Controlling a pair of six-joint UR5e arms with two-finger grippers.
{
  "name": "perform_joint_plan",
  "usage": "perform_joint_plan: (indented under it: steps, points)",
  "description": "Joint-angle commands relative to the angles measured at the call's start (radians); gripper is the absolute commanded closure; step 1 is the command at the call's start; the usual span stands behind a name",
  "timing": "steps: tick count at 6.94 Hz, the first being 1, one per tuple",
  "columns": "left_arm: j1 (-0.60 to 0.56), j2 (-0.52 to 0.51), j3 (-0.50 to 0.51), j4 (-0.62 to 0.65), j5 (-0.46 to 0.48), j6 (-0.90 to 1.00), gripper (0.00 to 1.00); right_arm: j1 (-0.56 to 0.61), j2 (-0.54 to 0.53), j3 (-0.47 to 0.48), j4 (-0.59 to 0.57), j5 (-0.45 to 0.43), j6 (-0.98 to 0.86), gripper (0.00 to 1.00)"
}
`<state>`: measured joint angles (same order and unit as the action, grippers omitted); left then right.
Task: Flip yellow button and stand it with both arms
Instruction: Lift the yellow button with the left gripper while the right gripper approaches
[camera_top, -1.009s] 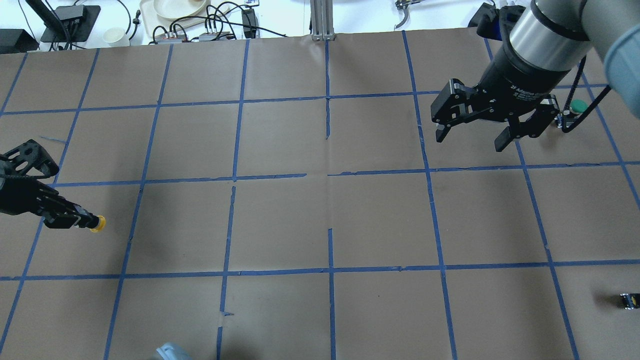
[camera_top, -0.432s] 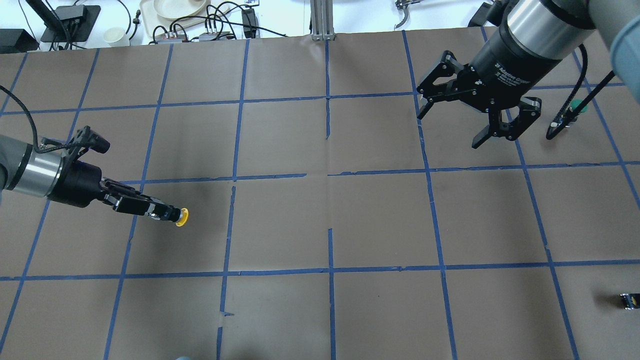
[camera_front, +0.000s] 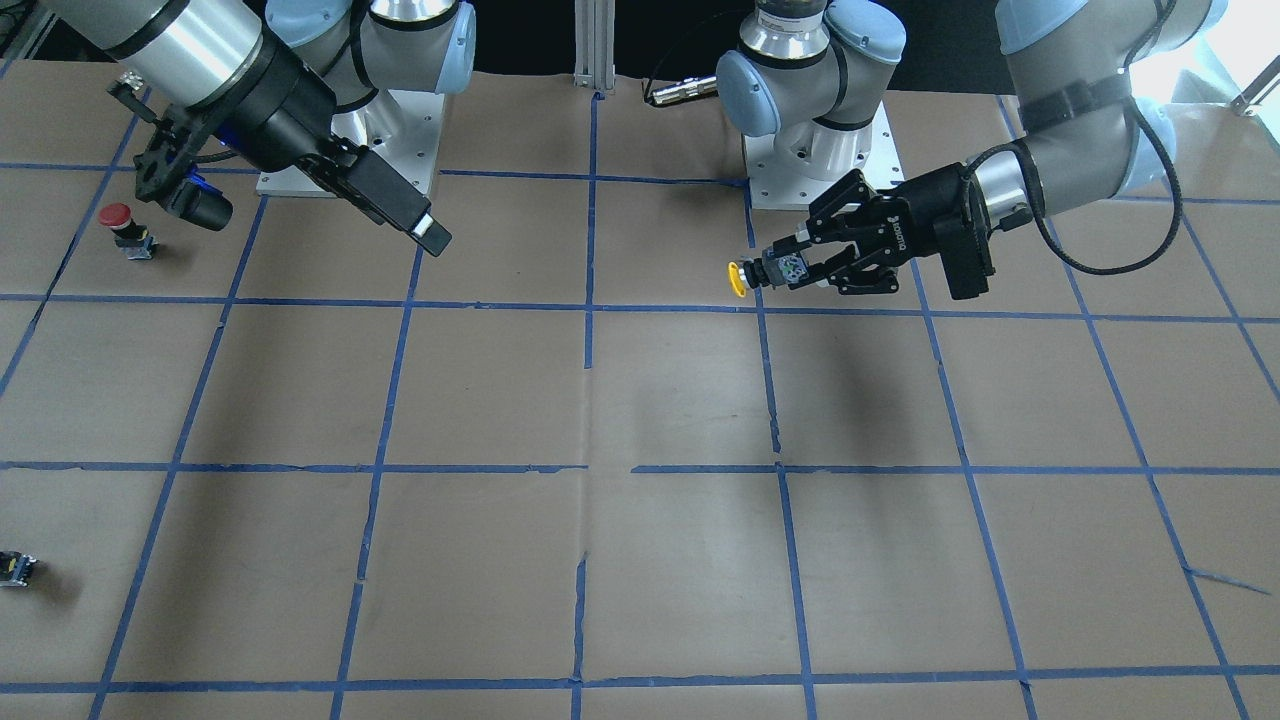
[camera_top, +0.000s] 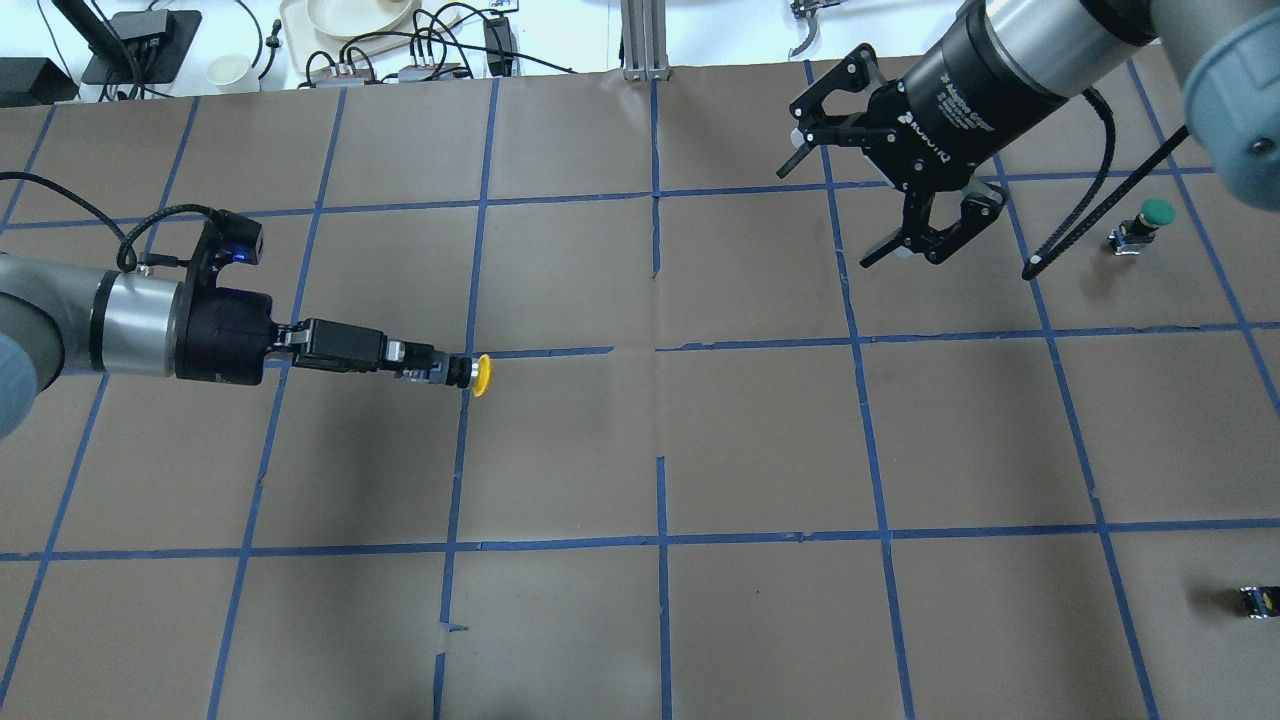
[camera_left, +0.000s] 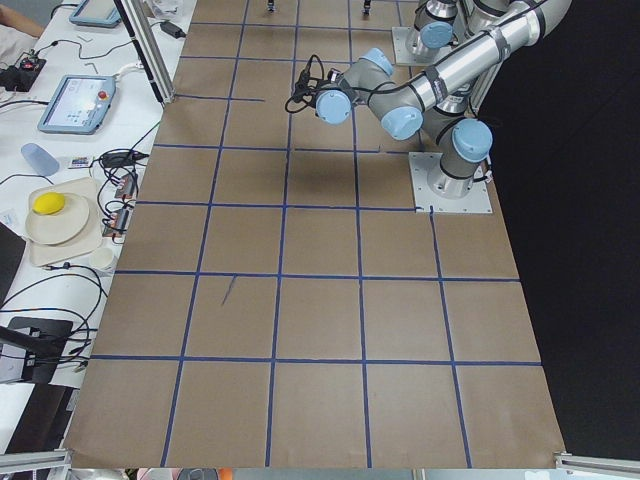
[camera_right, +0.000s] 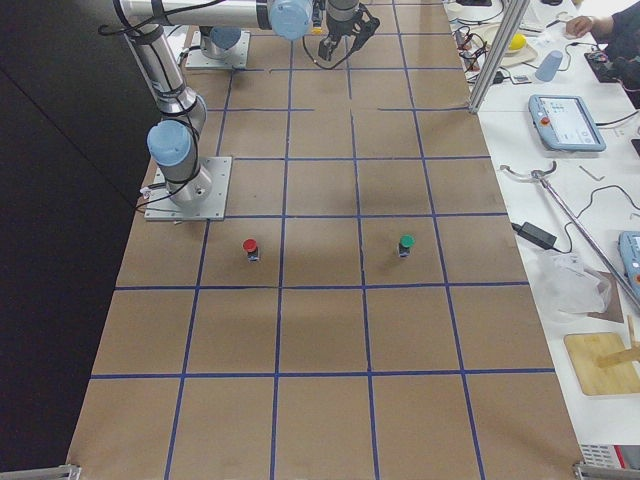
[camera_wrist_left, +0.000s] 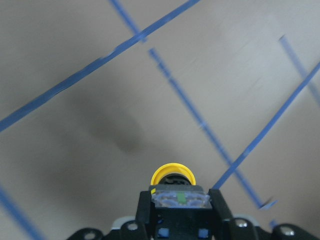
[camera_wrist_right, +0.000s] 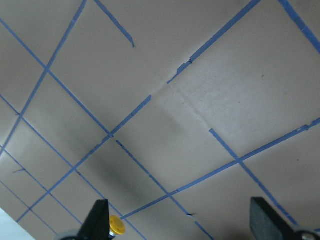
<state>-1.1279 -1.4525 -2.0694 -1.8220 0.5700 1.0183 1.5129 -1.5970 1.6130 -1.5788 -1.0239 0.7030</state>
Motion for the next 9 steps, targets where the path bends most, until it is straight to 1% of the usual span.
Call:
perform_joint_plan:
  steps: [1, 2, 3, 4, 5, 6, 7, 9]
  points:
    - [-0.108, 0.044, 0.003, -0.135, -0.305, -0.078, 0.81, 0.003, 0.025, 0.007, -0.052, 0.094, 0.142, 0.0]
    - [-0.16, 0.049, 0.005, -0.135, -0.402, -0.121, 0.81, 0.006, 0.022, 0.013, -0.052, 0.131, 0.151, 0.0]
    - [-0.205, 0.049, 0.003, -0.135, -0.512, -0.162, 0.81, 0.01, 0.019, 0.016, -0.047, 0.134, 0.214, 0.0]
    - [-0.243, 0.05, 0.003, -0.135, -0.601, -0.205, 0.83, 0.021, 0.008, 0.016, -0.047, 0.159, 0.287, 0.0]
    - [-0.277, 0.05, 0.003, -0.137, -0.692, -0.207, 0.84, 0.029, -0.009, 0.018, -0.049, 0.2, 0.343, 0.0]
    - [-0.306, 0.046, 0.003, -0.137, -0.735, -0.207, 0.84, 0.053, -0.017, 0.018, -0.052, 0.22, 0.372, 0.0]
    - [-0.311, 0.043, 0.003, -0.137, -0.737, -0.205, 0.84, 0.087, -0.017, 0.016, -0.056, 0.219, 0.433, 0.0]
    - [-0.311, 0.04, 0.002, -0.135, -0.736, -0.204, 0.84, 0.095, -0.021, 0.007, -0.075, 0.232, 0.443, 0.0]
